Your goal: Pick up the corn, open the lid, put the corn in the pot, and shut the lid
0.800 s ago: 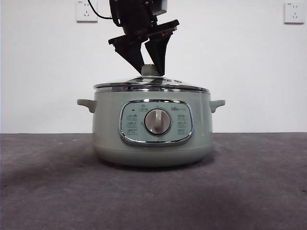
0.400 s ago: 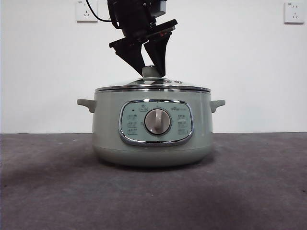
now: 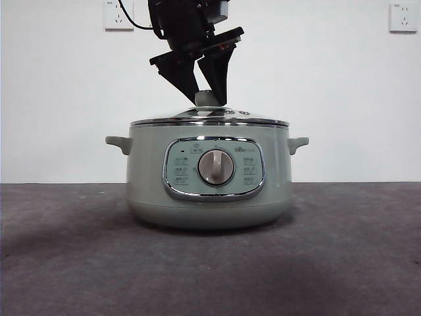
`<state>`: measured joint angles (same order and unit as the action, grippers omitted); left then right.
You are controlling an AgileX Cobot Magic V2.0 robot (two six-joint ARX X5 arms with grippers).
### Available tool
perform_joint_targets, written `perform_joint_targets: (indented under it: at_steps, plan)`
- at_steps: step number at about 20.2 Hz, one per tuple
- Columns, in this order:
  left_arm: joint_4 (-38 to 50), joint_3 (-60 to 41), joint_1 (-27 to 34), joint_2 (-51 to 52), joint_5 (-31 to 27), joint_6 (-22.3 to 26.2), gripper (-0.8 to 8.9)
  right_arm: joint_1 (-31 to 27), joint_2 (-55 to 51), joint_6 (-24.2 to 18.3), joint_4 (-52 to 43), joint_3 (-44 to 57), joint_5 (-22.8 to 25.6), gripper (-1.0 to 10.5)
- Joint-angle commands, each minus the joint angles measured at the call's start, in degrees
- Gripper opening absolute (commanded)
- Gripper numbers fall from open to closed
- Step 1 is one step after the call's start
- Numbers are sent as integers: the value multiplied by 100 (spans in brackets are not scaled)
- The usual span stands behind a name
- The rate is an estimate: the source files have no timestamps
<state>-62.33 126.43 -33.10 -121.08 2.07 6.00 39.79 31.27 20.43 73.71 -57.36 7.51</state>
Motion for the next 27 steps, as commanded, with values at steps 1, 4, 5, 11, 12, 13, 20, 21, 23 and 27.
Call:
perform_joint_targets:
  at_steps: [1, 4, 5, 11, 12, 13, 20, 21, 23, 27]
  plan:
    - [-107, -35, 7, -173, -13, 24, 483, 13, -15, 61, -20, 42, -2, -7]
    - [-77, -35, 7, -170, -13, 22, 512, 13, -15, 61, -20, 42, -2, -7]
    - [-59, -33, 7, -164, -13, 24, 512, 13, -15, 59, -20, 42, -2, -7]
    - [133, -31, 17, 337, -15, 22, 505, 13, -15, 48, -15, 42, 0, -7]
    - [166, -31, 17, 503, -13, 0, 500, 13, -15, 50, -15, 42, 0, -6]
    - [157, -31, 17, 660, -15, -44, 492, 11, -15, 50, -15, 42, 2, -1]
    - [-973, -31, 17, 2103, -11, 83, -3, 11, 0, 57, -11, 42, 26, -1]
    - [-1119, -31, 17, 2288, -13, -74, -3, 11, 0, 57, -9, 42, 48, -1]
    - [-1169, -31, 17, 2649, -13, -474, -3, 11, 0, 57, -9, 42, 50, -1]
    - [-1132, -31, 17, 3082, -15, -619, -3, 11, 0, 57, -9, 42, 48, -1]
